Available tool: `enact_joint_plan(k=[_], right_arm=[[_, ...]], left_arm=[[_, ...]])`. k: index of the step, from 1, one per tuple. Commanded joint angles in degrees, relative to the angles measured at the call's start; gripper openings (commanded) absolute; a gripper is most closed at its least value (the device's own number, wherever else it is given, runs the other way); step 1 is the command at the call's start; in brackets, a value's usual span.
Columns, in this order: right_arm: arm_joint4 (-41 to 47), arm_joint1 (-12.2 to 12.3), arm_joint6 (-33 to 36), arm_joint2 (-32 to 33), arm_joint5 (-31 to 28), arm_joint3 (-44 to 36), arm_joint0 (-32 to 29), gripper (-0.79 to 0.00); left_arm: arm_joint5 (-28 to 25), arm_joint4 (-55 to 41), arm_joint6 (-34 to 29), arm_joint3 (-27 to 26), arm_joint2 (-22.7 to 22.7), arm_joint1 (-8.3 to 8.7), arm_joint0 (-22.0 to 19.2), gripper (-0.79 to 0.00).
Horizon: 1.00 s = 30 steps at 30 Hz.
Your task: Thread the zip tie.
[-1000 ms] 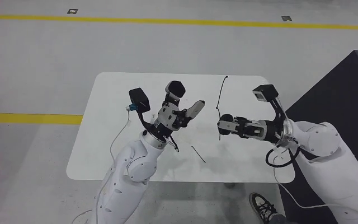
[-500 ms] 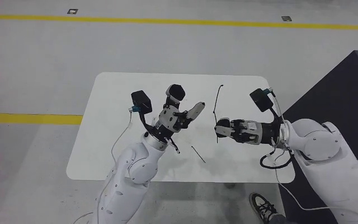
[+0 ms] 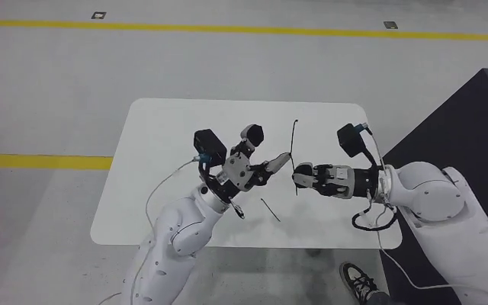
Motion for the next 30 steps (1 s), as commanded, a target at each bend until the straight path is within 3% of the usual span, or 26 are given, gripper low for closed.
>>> enact_joint_plan(k=[1, 11, 18, 30], right_arm=[[-0.66, 0.07, 0.68, -0.14, -0.29, -0.17, -0.14, -0.785], [-5.67, 0.22, -0.13, -0.59, -1.58, -1.52, -0.89, -0.785], [-6.93, 0.30, -1.01, -0.61, -2.05, -1.75, -0.90, -0.785], [-6.76, 0.48, -1.30, -0.43, -2.07, -1.56, -0.56, -0.785]], left_arm=[[0.34, 0.28, -1.55, -0.17, 0.24, 0.07, 0.12, -0.480], [2.02, -0.45, -5.48, 1.24, 2.94, -0.14, -0.64, -0.489], [2.38, -0.96, -5.38, 0.85, 2.87, -0.10, -0.81, -0.619], [1.84, -0.61, -5.19, 0.42, 3.05, 0.08, -0.53, -0.680]])
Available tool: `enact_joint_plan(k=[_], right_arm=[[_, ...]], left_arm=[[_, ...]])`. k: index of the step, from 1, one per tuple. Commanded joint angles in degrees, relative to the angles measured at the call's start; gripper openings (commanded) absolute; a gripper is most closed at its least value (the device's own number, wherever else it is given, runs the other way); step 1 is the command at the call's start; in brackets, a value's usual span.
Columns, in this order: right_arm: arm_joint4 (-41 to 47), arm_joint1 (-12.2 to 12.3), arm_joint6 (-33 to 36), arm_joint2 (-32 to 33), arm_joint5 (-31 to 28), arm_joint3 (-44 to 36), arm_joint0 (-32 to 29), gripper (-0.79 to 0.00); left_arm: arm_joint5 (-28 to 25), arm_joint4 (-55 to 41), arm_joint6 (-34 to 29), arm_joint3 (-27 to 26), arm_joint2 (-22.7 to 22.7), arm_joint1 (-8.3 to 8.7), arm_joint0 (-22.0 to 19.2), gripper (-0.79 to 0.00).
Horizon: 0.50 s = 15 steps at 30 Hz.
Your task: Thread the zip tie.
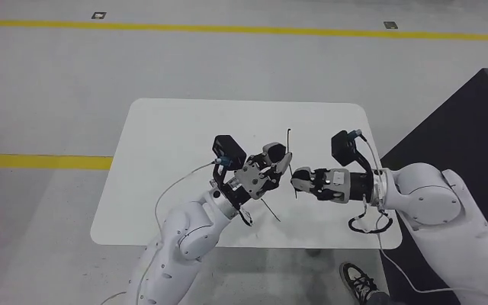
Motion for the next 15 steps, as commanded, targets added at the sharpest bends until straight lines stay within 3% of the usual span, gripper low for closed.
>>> enact_joint_plan(k=[1, 3, 5, 9, 12, 15], right_arm=[[-0.03, 0.04, -0.01, 0.06, -0.11, -0.08, 0.03, -0.785], [-0.14, 0.08, 0.04, 0.11, -0.17, -0.08, 0.07, -0.785], [-0.21, 0.11, 0.00, 0.09, -0.25, -0.16, 0.07, -0.785], [-0.47, 0.16, 0.00, -0.02, -0.30, -0.31, 0.09, -0.785], [-0.63, 0.21, 0.02, -0.04, -0.22, -0.39, 0.10, -0.785], [-0.62, 0.25, -0.09, -0.05, -0.26, -0.49, 0.09, -0.785]], left_arm=[[-0.09, 0.17, -0.07, 0.01, 0.06, 0.04, 0.04, -0.711], [-0.11, 0.27, -0.05, 0.00, 0.10, 0.06, 0.01, -0.757], [-0.04, 0.28, 0.07, 0.05, 0.09, 0.07, -0.01, -0.723], [0.35, 0.60, 0.57, -0.04, 0.13, 0.07, -0.25, -0.465], [0.35, 0.63, 0.71, -0.05, 0.40, 0.05, -0.34, -0.425], [0.35, 0.59, 0.68, 0.08, 0.66, 0.03, -0.51, -0.434]])
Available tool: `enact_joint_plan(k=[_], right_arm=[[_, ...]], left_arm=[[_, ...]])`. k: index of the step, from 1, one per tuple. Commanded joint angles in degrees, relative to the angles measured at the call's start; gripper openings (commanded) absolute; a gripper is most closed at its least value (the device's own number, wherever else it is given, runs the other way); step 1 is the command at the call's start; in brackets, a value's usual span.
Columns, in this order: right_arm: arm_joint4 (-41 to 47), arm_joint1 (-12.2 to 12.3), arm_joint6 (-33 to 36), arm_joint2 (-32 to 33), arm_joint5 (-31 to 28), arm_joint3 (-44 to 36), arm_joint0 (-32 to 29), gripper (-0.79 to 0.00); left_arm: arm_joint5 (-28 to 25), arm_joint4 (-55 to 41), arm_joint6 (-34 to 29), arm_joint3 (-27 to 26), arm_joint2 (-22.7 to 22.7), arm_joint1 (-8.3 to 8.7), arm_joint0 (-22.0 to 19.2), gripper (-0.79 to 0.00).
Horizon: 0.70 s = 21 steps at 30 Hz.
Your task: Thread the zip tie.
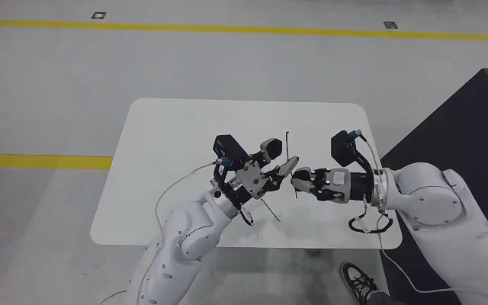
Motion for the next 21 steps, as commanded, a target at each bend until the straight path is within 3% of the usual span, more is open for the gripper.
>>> enact_joint_plan(k=[1, 4, 8, 10, 11, 14, 21], right_arm=[[-0.01, 0.02, -0.08, -0.02, -0.01, -0.07, 0.00, -0.785], [-0.02, 0.06, -0.13, -0.11, 0.10, -0.26, 0.00, -0.785], [-0.14, 0.08, -0.29, -0.30, 0.08, -0.32, 0.12, -0.785], [-0.14, 0.10, -0.31, -0.37, 0.12, -0.31, 0.09, -0.785], [-0.14, 0.12, -0.33, -0.39, 0.09, -0.34, 0.04, -0.785], [-0.29, 0.17, -0.38, -0.36, 0.01, -0.29, -0.10, -0.785], [-0.23, 0.31, -0.38, -0.11, -0.14, -0.23, -0.45, -0.785]], left_arm=[[-0.03, -0.03, -0.19, 0.15, 0.20, -0.01, -0.16, -0.446], [0.05, -0.12, -0.26, 0.46, 0.36, -0.04, -0.49, -0.486], [0.18, -0.50, -0.15, 0.47, 0.36, -0.07, -0.84, -0.610], [0.14, -0.65, -0.03, 0.58, 0.39, -0.07, -0.90, -0.733], [0.11, -0.68, 0.01, 0.63, 0.41, -0.07, -0.89, -0.742], [-0.01, -0.79, 0.07, 0.59, 0.38, -0.04, -0.80, -0.727], [-0.11, -0.63, 0.02, 0.23, -0.09, 0.13, -0.32, -0.582]])
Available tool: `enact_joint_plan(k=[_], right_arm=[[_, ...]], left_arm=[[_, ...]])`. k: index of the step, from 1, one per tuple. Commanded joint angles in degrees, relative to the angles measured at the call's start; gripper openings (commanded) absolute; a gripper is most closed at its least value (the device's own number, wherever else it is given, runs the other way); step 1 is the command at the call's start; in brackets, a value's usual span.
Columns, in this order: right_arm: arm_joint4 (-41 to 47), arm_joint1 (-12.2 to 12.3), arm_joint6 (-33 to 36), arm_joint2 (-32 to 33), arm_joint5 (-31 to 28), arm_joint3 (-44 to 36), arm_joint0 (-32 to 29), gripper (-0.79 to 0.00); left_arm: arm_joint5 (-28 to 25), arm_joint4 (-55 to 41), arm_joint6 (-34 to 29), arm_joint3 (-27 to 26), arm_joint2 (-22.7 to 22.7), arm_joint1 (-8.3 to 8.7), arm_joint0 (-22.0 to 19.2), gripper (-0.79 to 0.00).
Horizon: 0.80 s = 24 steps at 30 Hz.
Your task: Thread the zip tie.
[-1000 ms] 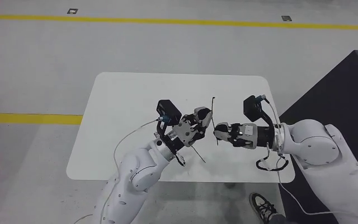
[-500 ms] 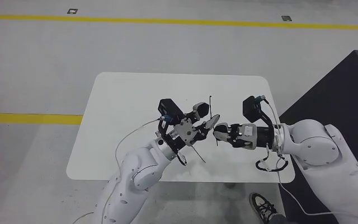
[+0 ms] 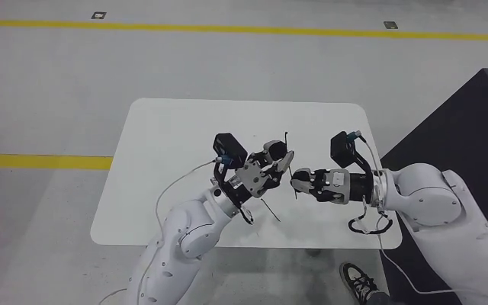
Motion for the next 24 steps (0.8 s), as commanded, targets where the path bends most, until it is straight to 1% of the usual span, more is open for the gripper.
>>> enact_joint_plan(k=[1, 2, 6, 8, 10, 11, 13, 15, 24], right_arm=[[-0.04, 0.05, 0.07, 0.13, -0.07, 0.06, -0.12, -0.785], [0.01, 0.07, 0.04, 0.10, -0.09, 0.08, -0.27, -0.785], [0.03, 0.15, 0.08, 0.20, -0.03, -0.26, -0.44, -0.785], [-0.02, 0.19, 0.12, 0.31, -0.05, -0.35, -0.49, -0.785], [0.05, 0.23, 0.14, 0.33, 0.02, -0.44, -0.66, -0.785], [0.03, 0.25, 0.20, 0.34, 0.01, -0.52, -0.70, -0.785], [-0.02, 0.28, 0.16, 0.37, -0.09, -0.58, -0.73, -0.785], [0.10, 0.30, 0.12, 0.33, -0.14, -0.72, -0.62, -0.785], [-0.05, 0.37, -1.01, 0.72, -0.28, -0.83, -0.24, -0.785]], left_arm=[[-0.05, 0.03, -0.01, -0.07, 0.04, 0.03, 0.16, -0.573], [-0.03, 0.04, -0.10, -0.01, 0.04, 0.04, 0.20, -0.573], [-0.08, 0.03, -0.19, -0.03, 0.08, 0.08, 0.22, -0.643], [-0.16, 0.05, -0.21, -0.07, 0.25, 0.08, 0.18, -0.662], [-0.12, 0.11, -0.26, 0.03, 0.37, 0.08, 0.19, -0.699], [-0.08, 0.15, -0.28, 0.01, 0.40, 0.09, 0.18, -0.699], [-0.09, 0.16, -0.24, -0.07, 0.47, 0.09, 0.16, -0.730], [-0.11, 0.18, -0.13, -0.10, 0.39, 0.11, 0.13, -0.785], [-0.21, 0.30, -0.21, 0.38, 0.50, 0.20, 0.33, -0.785]])
